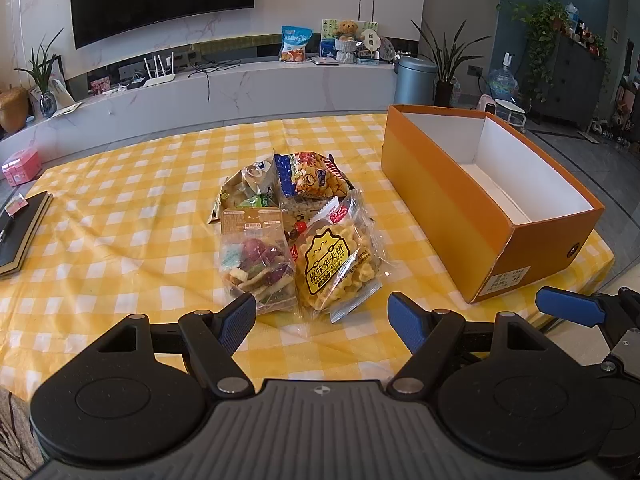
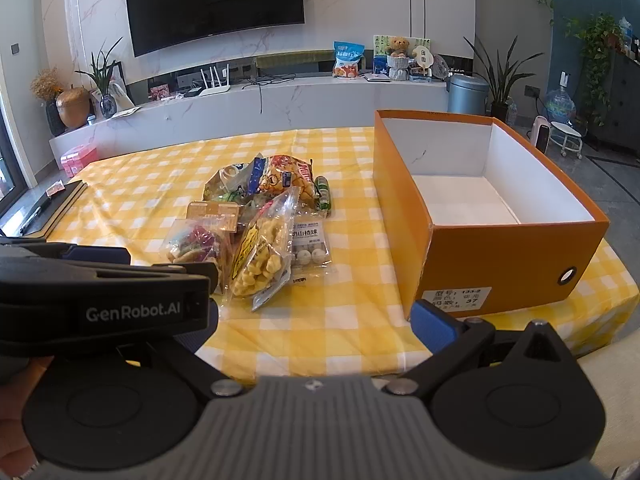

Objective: Organize snacks

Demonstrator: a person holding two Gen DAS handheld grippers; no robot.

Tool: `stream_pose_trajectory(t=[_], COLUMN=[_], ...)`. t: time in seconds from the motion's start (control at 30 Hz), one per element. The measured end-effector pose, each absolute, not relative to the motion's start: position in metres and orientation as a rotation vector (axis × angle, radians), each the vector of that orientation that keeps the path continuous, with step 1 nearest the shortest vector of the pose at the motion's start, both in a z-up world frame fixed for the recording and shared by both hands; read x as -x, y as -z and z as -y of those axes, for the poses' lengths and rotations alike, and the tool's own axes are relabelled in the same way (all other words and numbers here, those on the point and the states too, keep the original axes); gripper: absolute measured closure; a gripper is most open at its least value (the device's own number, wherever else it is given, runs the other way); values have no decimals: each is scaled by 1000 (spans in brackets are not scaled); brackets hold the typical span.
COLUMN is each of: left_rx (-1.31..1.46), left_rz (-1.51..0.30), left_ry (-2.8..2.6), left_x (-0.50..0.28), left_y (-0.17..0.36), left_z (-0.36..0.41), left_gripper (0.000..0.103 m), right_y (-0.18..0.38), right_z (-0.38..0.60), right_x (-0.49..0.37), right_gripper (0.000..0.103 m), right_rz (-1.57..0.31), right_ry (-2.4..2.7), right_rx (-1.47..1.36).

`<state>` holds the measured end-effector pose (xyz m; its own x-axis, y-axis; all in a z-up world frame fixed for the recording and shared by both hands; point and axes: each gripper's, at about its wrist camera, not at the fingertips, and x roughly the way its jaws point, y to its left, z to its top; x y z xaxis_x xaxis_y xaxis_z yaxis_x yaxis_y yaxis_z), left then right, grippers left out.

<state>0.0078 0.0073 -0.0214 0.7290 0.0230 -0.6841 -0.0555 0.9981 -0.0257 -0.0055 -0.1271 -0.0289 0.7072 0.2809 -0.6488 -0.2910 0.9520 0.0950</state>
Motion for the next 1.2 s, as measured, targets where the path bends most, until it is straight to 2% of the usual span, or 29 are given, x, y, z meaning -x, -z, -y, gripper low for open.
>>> stream_pose_trajectory(t=[0.6, 0.93, 1.2], left_rx=[36, 119, 280], left_rz=[-742, -712, -802], left_ry=[-18, -56, -68], left_x=[-13, -26, -35], left_y=[21, 32, 50], left_z=[-19, -64, -105], left_gripper=[15, 15, 17], right_y=[34, 36, 43], right_z=[129, 126, 112], right_x=[2, -12, -31], right_gripper=[3, 3, 4], right_rz=[-714, -704, -704], right_ry=[-338, -359, -328], right_rx=[10, -31, -40])
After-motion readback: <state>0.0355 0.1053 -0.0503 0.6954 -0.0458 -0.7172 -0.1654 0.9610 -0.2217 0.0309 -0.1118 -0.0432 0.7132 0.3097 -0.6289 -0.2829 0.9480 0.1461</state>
